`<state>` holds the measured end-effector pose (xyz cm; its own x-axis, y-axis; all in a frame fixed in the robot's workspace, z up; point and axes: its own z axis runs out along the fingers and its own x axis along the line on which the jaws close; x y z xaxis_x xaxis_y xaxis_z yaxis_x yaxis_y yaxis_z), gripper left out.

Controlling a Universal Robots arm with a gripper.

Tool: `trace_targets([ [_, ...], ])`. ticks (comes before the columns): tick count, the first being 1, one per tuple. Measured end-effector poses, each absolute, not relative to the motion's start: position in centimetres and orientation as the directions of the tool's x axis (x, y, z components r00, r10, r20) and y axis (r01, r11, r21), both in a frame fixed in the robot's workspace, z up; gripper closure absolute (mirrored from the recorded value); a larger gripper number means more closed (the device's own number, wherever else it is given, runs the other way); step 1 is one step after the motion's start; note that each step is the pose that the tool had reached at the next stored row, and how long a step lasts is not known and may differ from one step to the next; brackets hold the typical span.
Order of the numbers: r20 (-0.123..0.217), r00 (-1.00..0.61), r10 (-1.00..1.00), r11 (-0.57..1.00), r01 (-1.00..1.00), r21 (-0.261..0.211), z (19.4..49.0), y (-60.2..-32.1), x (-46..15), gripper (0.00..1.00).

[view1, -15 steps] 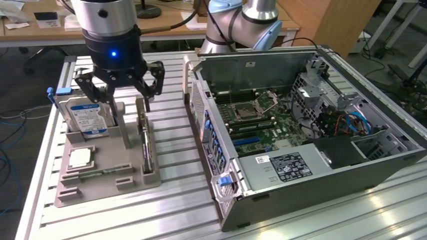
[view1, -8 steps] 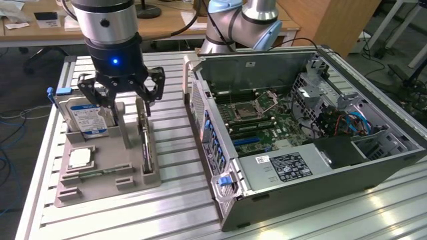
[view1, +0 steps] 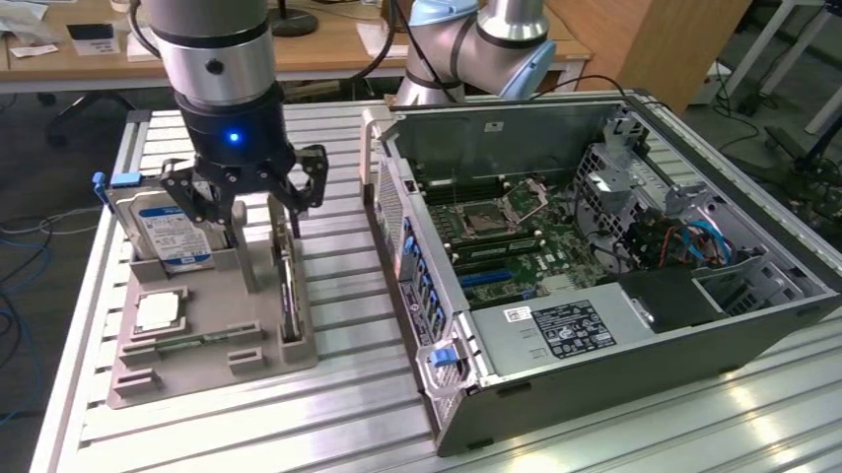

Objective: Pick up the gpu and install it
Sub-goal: 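Pick up the gpu and move the gpu toward the slot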

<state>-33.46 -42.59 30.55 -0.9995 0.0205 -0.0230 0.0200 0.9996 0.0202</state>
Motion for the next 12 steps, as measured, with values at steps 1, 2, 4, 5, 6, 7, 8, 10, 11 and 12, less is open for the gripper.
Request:
trace_targets([
  [1,-0.023,-1.000,0.019,1.000,0.018,0.020,30.4,-42.6,-33.5,0.34],
  [2,-0.023,-1.000,0.019,1.000,0.018,0.020,30.3,-42.6,-33.5,0.34],
  [4,-0.023,-1.000,0.019,1.000,0.018,0.020,30.0,-42.6,-33.4,0.34],
  [5,-0.023,-1.000,0.019,1.000,0.018,0.020,29.9,-42.6,-33.4,0.34],
  [6,-0.023,-1.000,0.019,1.000,0.018,0.020,29.8,-42.6,-33.4,0.34],
  [7,-0.023,-1.000,0.019,1.000,0.018,0.020,29.6,-42.6,-33.4,0.34],
  [8,-0.023,-1.000,0.019,1.000,0.018,0.020,29.5,-42.6,-33.4,0.34],
  [10,-0.023,-1.000,0.019,1.000,0.018,0.020,29.2,-42.6,-33.4,0.34],
  [11,-0.023,-1.000,0.019,1.000,0.018,0.020,29.1,-42.6,-33.3,0.34],
  [12,-0.023,-1.000,0.018,1.000,0.018,0.020,29.0,-42.6,-33.3,0.34],
])
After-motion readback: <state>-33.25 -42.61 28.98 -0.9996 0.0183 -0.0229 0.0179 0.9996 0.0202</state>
